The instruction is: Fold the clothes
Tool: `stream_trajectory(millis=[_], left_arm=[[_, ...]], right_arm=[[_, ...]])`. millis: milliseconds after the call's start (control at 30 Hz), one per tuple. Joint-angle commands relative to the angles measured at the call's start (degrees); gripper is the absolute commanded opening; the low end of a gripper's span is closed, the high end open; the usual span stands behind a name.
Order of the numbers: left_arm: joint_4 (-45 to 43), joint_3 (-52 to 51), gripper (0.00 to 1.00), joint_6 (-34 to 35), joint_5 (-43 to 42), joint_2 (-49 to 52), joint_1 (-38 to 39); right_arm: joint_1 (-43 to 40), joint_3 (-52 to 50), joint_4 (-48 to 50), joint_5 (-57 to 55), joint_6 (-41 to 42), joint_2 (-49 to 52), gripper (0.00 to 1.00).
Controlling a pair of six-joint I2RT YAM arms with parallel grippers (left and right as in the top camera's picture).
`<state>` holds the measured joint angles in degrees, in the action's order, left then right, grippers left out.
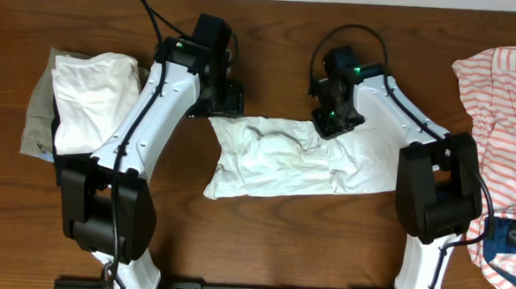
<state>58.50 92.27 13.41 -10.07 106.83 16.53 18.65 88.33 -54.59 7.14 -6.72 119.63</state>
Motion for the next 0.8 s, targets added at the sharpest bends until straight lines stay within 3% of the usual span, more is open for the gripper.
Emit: stream_trajectory(millis=[0,267,367,500,767], left_arm=[[0.13,-0.66,0.71,-0.90,0.70,0.22,-0.24],[0.61,-0.66,0.71,-0.90,0.70,0.22,-0.24],[1.95,-0.66,0.83,-0.90,0.70,0.22,-0.24],[4.20,-1.86,0.88,-0.83,0.68,0.22,-0.24],[-0.07,-11.02,0.99,-0.76,-0.46,0.24,-0.24]], right_arm=[[-0.22,-0.42,0.00,-0.63,0.59,-1.25,0.27],[-2.69,2.23,-0.20,-2.62,5.40,-5.62,0.29],[-3.69,3.06,-0.02,-2.62,5.38,-9.64,0.36],[-4.92,3.06,-1.49,-2.62,5.35,-13.35,0.45],[-6.47,-1.25,-2.43,-2.62,5.40,-12.39,0.45]])
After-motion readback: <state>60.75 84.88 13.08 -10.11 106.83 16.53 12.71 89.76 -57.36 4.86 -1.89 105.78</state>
